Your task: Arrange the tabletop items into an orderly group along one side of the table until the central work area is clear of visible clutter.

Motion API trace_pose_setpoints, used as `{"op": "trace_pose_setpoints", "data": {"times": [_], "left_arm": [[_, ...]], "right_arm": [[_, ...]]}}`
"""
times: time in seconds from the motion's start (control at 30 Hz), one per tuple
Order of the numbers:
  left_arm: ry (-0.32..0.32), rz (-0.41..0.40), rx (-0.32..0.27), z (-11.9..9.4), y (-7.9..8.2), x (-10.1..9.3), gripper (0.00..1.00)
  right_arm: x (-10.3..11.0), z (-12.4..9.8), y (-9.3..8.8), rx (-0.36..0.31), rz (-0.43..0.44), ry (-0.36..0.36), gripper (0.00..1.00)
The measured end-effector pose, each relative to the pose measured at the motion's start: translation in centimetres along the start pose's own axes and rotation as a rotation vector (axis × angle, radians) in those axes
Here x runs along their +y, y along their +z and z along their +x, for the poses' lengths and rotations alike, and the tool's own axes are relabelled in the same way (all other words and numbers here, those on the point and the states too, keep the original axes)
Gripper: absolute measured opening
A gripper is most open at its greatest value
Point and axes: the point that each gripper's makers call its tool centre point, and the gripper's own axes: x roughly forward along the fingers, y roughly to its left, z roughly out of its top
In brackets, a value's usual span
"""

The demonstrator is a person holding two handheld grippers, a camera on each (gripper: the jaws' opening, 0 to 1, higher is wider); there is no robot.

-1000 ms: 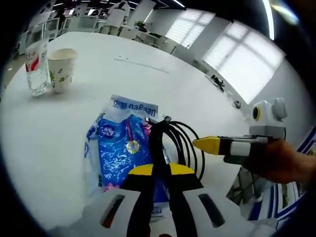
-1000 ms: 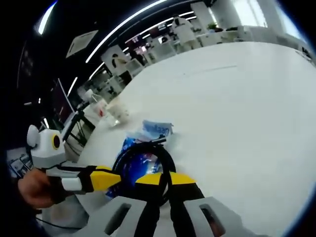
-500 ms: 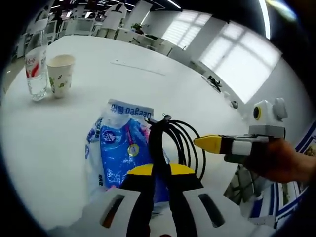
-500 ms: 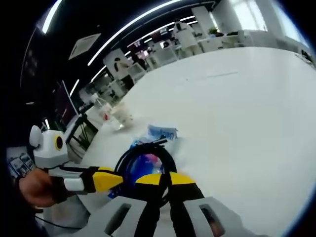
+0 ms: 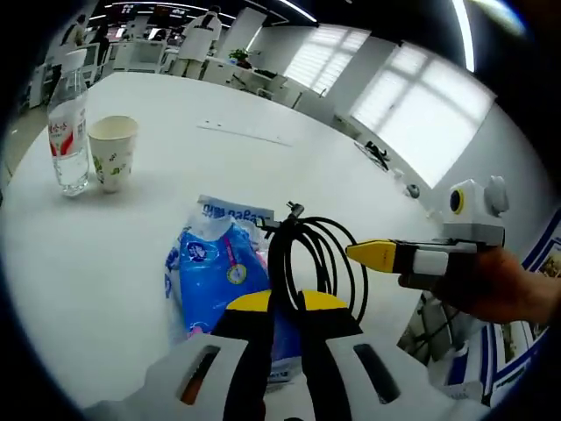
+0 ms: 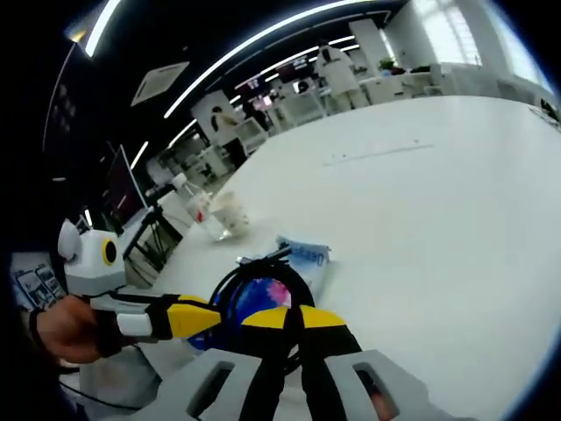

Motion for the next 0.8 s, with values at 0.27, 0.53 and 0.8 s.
{"op": "trace_pose_setpoints", "data": {"times": [0.27,0.53,0.8], "left_arm": [[-0.005,0.018,0.000,-0.3,0.1,-0.2,0.04],[-0.024,0.005,-0.005,0.4,0.5,-0.5,0.04],[-0.059,0.030,0.009,2.1,0.9,-2.2,0.04]], "right_arm": [[1.2,-0.2,0.1,-0.002,0.002,0.016,0.00],[0.5,-0.6,0.6,-0.014,0.001,0.011,0.00],[-1.5,-1.4,1.1,-0.030,0.012,-0.023,0.00]]}}
